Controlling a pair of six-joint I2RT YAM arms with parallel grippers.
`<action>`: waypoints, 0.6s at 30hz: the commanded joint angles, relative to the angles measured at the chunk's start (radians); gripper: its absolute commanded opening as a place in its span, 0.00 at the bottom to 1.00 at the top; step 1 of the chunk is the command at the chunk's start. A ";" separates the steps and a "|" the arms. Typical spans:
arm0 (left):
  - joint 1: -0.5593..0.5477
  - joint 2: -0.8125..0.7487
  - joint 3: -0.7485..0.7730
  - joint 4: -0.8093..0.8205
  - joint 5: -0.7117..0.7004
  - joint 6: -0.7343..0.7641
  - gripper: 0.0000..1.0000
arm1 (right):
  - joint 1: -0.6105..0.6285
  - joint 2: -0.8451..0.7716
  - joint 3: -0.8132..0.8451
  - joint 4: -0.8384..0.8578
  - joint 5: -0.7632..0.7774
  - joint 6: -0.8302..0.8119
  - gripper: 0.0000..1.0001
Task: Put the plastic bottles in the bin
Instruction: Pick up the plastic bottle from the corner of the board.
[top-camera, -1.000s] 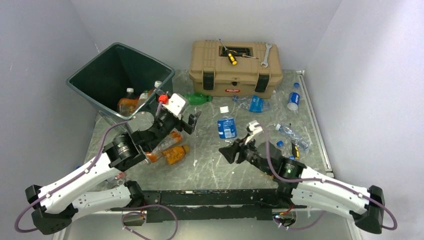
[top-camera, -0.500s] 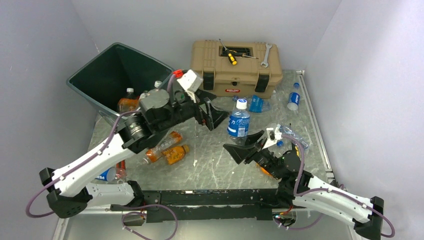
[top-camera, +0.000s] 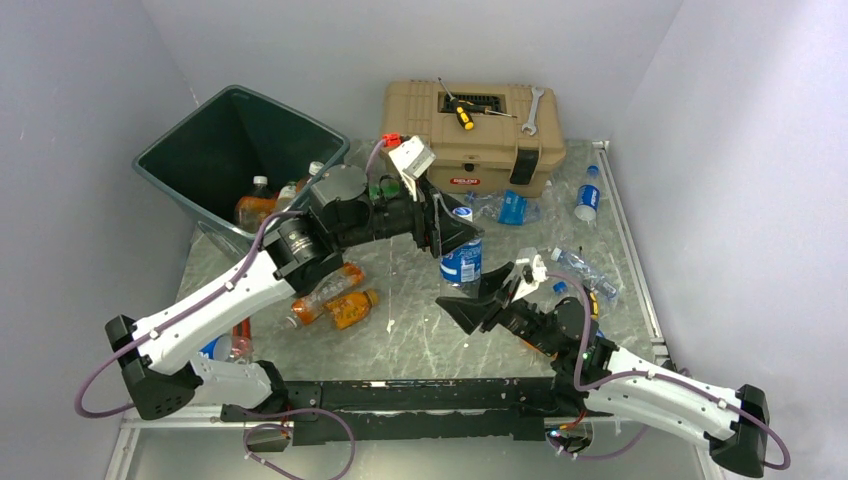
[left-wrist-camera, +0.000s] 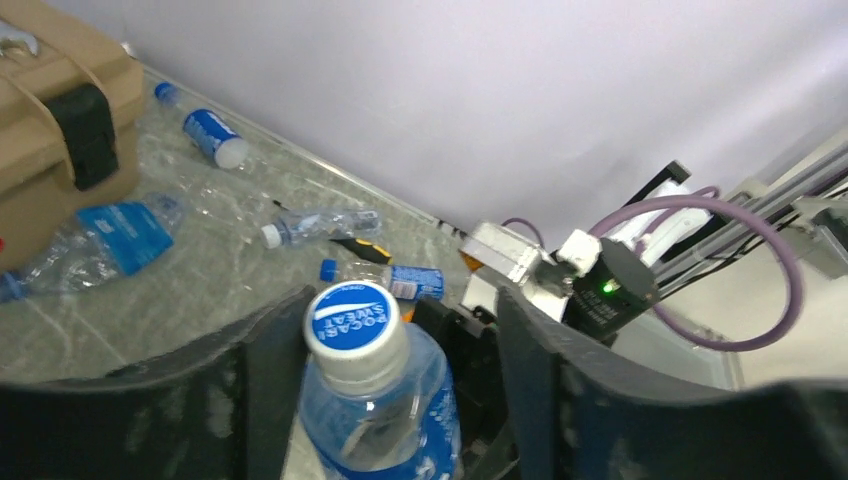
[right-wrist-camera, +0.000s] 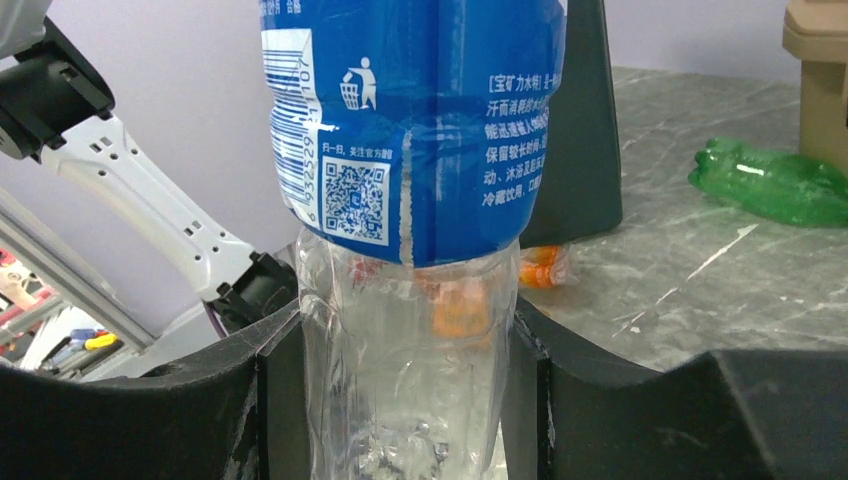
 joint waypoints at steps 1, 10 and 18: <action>0.004 0.013 0.037 0.059 0.077 -0.028 0.61 | 0.003 -0.011 0.025 0.056 -0.023 -0.021 0.41; 0.006 0.051 0.047 0.045 0.129 -0.049 0.67 | 0.002 -0.011 0.028 0.050 -0.016 -0.033 0.41; 0.006 0.055 0.061 0.019 0.109 -0.027 0.00 | 0.002 0.002 0.060 -0.016 0.009 -0.013 0.66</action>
